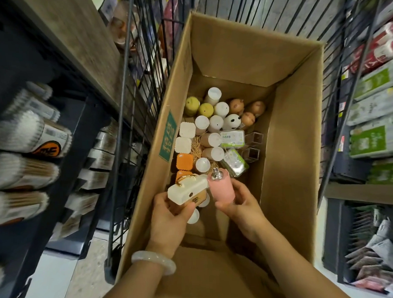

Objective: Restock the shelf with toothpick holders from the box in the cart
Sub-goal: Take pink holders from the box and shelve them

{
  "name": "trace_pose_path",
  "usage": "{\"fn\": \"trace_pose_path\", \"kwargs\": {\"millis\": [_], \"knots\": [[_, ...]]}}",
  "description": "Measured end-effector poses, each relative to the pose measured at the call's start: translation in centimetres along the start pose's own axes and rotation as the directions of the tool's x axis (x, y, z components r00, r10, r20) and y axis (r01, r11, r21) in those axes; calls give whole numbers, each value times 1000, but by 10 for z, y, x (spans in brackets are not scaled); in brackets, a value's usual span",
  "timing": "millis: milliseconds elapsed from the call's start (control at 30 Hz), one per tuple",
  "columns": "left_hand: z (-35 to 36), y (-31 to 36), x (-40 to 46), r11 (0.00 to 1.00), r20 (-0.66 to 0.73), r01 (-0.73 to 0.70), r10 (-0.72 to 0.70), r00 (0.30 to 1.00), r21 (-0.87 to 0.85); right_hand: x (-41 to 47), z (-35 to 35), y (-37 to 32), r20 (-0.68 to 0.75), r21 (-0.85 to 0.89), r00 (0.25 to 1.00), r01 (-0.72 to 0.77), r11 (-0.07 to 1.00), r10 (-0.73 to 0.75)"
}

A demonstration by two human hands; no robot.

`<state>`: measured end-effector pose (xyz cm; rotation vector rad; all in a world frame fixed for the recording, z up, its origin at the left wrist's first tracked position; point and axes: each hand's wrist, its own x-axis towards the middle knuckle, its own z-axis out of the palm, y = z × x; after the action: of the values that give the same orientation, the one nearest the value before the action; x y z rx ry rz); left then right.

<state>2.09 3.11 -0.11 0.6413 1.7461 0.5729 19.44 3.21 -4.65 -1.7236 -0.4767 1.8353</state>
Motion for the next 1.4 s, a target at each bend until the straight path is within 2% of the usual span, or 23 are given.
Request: {"fn": "trace_pose_path", "kwargs": {"millis": [200,400,600,733,933,1233,1400], "knots": [[-7,12,-2,984,120,17,5,993,-176,-9,-2,-16,73,1,996,49,999,-49],[-12,44,-5,963,214,-22,83,973,-270,-31,-10,-54,82,-78,974,219,973,-213],[-21,80,-28,947,269,-154,233,935,-283,-56,-16,-95,177,-87,919,372,924,-353],[-28,93,-49,927,256,-185,275,927,-327,-74,-16,-114,253,-67,882,425,903,-396],[-42,106,-87,904,263,-278,368,892,-324,-108,-10,-128,289,-55,829,514,856,-479],[-95,81,-170,820,120,-432,505,855,-375,-186,28,-112,337,-5,742,616,787,-579],[-151,22,-238,766,-56,-516,538,841,-384,-248,71,-72,476,35,669,635,772,-572]]}}
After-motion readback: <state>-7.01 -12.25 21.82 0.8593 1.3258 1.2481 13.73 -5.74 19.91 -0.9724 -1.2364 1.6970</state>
